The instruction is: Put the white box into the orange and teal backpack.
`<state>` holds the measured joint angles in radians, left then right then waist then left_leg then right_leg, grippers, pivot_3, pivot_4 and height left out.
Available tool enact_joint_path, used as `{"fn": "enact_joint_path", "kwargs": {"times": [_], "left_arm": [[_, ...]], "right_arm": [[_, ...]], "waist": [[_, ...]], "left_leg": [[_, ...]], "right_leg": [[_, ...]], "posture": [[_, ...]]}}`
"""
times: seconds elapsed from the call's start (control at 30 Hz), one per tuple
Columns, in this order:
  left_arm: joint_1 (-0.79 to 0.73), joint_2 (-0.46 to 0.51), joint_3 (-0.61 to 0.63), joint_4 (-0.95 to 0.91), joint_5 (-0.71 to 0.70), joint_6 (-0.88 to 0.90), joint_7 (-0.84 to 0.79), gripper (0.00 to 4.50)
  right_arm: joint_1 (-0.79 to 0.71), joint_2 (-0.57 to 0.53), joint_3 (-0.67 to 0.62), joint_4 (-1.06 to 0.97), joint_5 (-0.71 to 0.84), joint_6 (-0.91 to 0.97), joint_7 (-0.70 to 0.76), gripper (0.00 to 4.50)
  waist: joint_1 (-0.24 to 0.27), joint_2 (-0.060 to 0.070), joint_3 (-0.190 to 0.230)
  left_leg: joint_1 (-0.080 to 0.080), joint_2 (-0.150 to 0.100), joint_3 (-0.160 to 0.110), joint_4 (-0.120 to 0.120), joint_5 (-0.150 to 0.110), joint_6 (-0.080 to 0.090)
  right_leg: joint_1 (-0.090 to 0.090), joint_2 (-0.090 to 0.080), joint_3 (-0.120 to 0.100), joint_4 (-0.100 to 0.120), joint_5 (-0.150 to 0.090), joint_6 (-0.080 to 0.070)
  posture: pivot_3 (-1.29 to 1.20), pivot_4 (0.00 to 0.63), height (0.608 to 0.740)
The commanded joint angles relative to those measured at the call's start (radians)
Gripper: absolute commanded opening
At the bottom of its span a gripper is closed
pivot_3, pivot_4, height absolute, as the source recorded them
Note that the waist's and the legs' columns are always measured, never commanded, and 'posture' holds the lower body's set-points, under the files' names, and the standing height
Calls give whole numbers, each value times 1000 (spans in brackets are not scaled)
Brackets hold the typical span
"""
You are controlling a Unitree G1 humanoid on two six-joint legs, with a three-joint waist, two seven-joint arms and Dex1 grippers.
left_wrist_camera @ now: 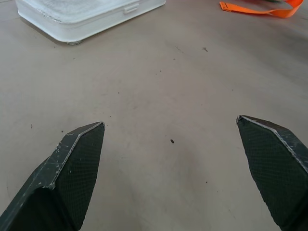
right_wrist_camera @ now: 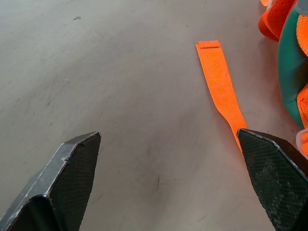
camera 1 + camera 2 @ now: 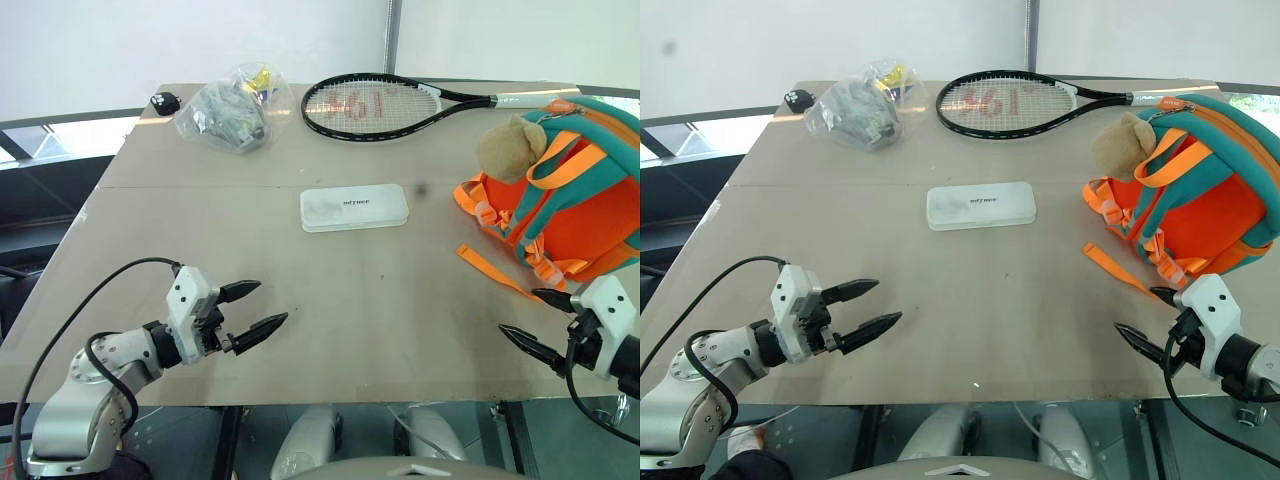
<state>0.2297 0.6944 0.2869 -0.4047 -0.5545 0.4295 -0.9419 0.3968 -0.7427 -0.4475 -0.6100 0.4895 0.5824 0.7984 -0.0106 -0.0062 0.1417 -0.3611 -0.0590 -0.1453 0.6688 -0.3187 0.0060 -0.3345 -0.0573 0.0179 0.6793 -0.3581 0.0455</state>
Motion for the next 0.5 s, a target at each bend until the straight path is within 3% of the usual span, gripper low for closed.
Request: {"fn": "enact_joint_path", "kwargs": {"times": [0.03, 0.33, 0.5], "left_arm": [[-13, 10, 22, -22, -24, 0, 4, 4500], [-84, -4, 1, -40, -51, 56, 72, 4500], [-171, -46, -3, -35, -55, 115, 203, 4500]], "right_arm": [[-19, -4, -22, -44, 32, 10, -13, 4478], [-102, 5, 19, -121, 88, 82, -94, 4478], [-158, 7, 86, -160, 41, 89, -167, 4478]], "waist": [[0, 0, 0], [0, 0, 0], [0, 0, 0]], "left_leg": [[0, 0, 0, 0, 0, 0], [0, 0, 0, 0, 0, 0], [0, 0, 0, 0, 0, 0]], "right_leg": [[0, 0, 0, 0, 0, 0], [0, 0, 0, -1, 0, 0], [0, 0, -1, 0, 0, 0]], "posture": [[0, 150, 740], [0, 150, 740], [0, 150, 740]]}}
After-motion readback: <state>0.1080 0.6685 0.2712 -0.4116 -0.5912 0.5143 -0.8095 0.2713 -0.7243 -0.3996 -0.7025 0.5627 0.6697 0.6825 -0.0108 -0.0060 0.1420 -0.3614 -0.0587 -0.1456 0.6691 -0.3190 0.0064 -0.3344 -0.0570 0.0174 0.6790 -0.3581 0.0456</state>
